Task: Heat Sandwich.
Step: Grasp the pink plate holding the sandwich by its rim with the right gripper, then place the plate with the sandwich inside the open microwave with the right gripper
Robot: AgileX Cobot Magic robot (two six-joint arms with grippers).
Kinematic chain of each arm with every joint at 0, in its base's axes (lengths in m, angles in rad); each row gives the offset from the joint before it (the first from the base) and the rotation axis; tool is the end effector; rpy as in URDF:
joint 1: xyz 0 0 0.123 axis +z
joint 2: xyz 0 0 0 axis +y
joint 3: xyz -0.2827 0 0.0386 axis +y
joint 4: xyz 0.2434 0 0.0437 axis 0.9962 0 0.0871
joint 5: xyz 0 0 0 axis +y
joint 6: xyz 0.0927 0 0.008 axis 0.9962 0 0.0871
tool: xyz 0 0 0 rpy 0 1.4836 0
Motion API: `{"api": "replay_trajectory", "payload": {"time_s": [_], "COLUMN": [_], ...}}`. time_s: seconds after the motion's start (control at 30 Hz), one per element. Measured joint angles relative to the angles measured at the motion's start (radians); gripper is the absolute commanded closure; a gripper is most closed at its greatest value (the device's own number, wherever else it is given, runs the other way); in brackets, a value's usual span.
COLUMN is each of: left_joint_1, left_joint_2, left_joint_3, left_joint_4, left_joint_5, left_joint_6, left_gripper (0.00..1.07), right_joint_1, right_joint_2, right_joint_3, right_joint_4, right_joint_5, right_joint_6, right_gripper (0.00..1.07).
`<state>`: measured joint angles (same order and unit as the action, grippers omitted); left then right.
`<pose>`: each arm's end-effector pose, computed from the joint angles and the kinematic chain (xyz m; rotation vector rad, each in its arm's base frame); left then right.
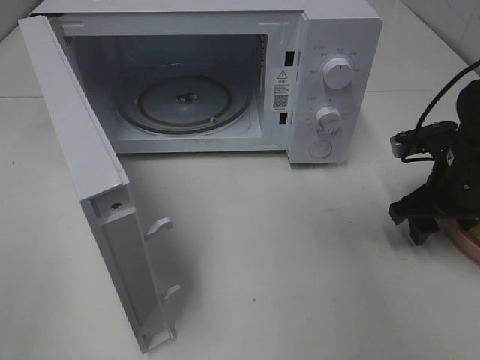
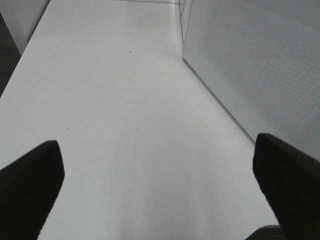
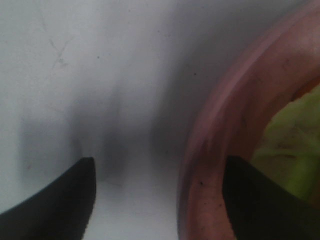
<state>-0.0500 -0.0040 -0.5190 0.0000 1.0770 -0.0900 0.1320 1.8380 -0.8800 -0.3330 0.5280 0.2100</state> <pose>-0.0108 0.0005 0.2779 -0.0408 2.0383 -0.0878 0.3048 0.0250 0.1215 -0.2869 2.9183 -0.2356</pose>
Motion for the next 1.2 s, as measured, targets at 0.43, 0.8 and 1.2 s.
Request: {"api": "replay_trajectory", "payload": {"time_s": [0.43,0.8,1.2], "left_joint_1": [0.000,0.000,0.000], "left_joint_2": [0.000,0.000,0.000], "left_joint_3": [0.000,0.000,0.000], "left_joint_4": [0.000,0.000,0.000], "left_joint_5": [0.000,0.000,0.000], "left_joint_6": [0.000,0.000,0.000], "left_gripper": [0.09,0.09,0.09], "right_joint_1": [0.000,0.000,0.000], "right_joint_2": [0.000,0.000,0.000], "right_joint_3": [0.000,0.000,0.000], "right_joint_4": [-0.115,-0.115,-0.115], "right_joint_5": [0.014,0.014,0.015], "right_joint_6": [0.086,0.088,0.096], "right_gripper": [1.07,1.07,1.07]}}
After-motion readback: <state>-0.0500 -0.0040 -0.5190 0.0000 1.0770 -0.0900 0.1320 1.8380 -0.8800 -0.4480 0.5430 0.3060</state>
